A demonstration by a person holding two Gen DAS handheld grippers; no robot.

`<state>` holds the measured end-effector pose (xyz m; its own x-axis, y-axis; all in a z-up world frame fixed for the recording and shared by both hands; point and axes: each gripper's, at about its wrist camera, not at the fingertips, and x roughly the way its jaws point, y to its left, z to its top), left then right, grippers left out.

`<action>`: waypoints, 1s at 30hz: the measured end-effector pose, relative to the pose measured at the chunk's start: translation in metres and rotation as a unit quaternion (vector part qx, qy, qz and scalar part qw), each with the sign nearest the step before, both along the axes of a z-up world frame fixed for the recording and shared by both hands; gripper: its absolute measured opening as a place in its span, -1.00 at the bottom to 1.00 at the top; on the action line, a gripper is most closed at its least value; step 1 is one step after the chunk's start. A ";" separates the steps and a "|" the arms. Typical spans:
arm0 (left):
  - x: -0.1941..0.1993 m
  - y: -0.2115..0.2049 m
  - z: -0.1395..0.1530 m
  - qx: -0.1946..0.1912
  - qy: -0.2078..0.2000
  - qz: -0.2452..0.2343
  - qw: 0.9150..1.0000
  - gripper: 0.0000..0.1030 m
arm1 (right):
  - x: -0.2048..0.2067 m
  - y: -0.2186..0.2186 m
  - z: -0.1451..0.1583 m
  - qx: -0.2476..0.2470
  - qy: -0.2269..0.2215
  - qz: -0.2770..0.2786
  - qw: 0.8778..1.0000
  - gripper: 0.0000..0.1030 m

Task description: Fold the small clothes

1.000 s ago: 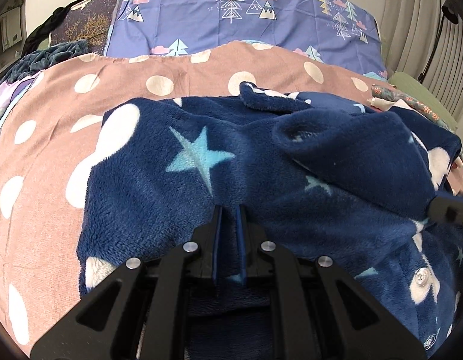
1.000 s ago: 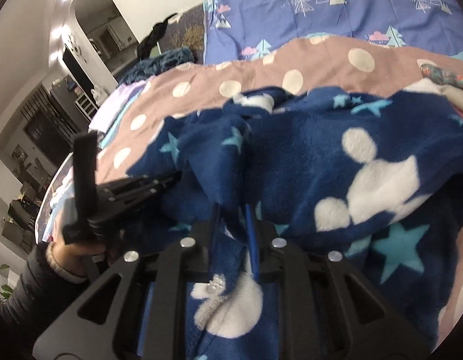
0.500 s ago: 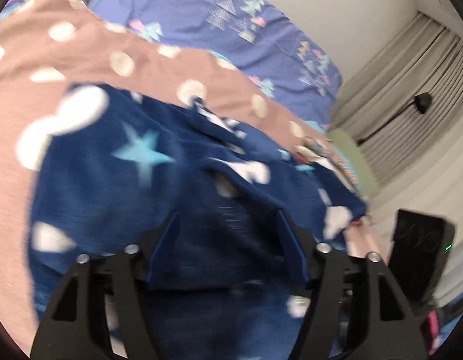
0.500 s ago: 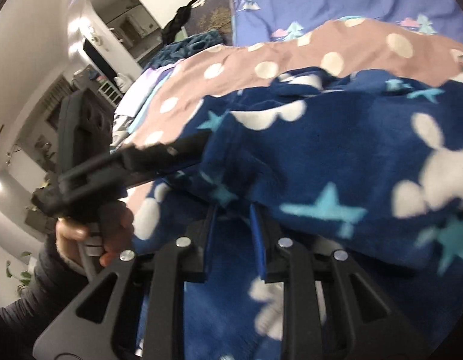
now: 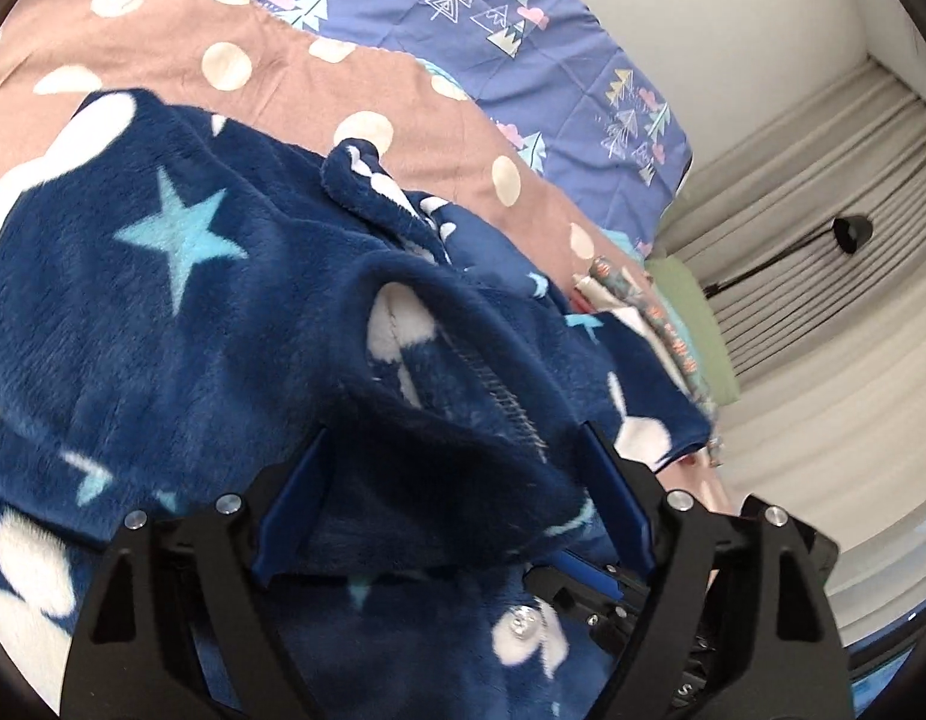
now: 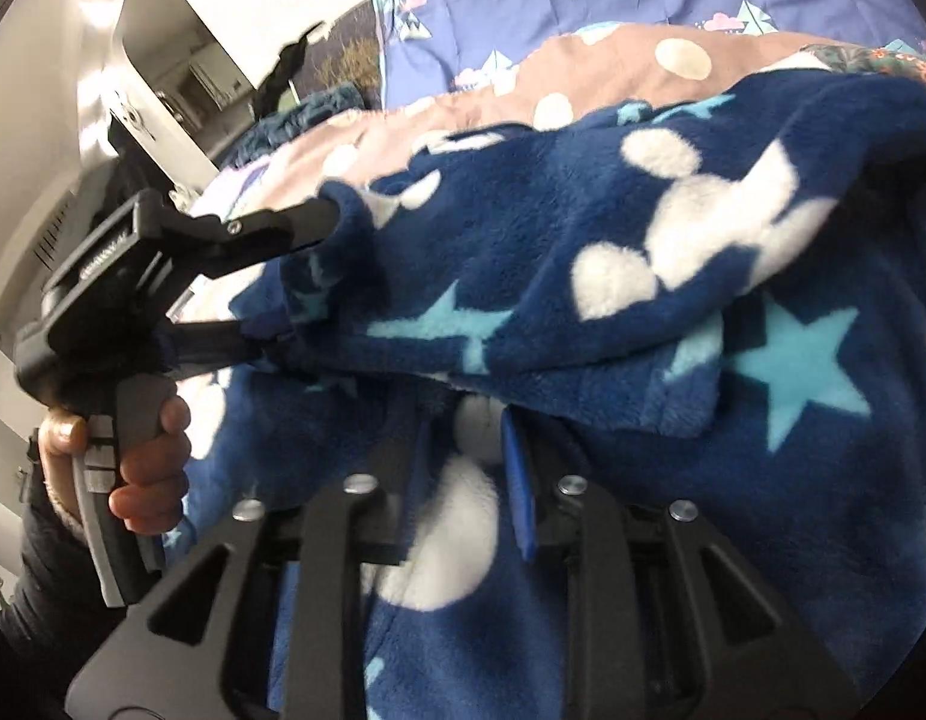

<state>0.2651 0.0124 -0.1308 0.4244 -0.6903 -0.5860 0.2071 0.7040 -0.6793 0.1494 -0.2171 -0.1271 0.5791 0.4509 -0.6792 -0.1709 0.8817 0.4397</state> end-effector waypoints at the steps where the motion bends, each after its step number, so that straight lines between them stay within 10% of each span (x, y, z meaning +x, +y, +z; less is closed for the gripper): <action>1: 0.000 0.002 0.000 -0.005 0.002 0.001 1.000 0.61 | -0.004 -0.005 0.004 0.008 -0.011 -0.005 1.000 -0.55; 5: 0.000 -0.005 -0.001 0.023 -0.019 0.003 1.000 0.51 | -0.010 -0.023 0.010 0.024 -0.031 -0.036 0.999 -0.55; 7: 0.004 -0.016 -0.004 0.077 -0.038 -0.005 0.996 -0.71 | -0.007 -0.033 0.004 0.023 -0.012 -0.070 0.997 -0.79; 8: 0.006 -0.018 -0.006 0.085 -0.034 -0.009 0.996 -0.82 | -0.003 -0.040 -0.005 0.031 0.010 -0.090 0.995 -0.89; 20: -0.007 0.027 0.116 0.180 -0.205 0.004 0.962 -0.82 | 0.002 -0.038 -0.018 0.024 0.020 -0.104 0.994 -1.00; 25: 0.013 0.057 0.075 0.283 -0.158 0.039 0.945 -0.54 | 0.003 -0.035 -0.017 0.014 0.018 -0.104 0.994 -1.00; 28: 0.021 0.061 0.029 0.370 -0.126 0.058 0.919 -0.29 | 0.001 -0.036 -0.015 0.007 0.017 -0.104 0.994 -1.00; 30: 0.016 0.066 0.022 0.356 -0.130 0.062 0.923 -0.28 | 0.001 -0.035 -0.014 0.005 0.017 -0.105 0.994 -1.00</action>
<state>0.2815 0.0788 -0.1091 0.6647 -0.1051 -0.7397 0.1853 0.9823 0.0270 0.1502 -0.2522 -0.1407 0.6384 0.3301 -0.6954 0.0303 0.8919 0.4512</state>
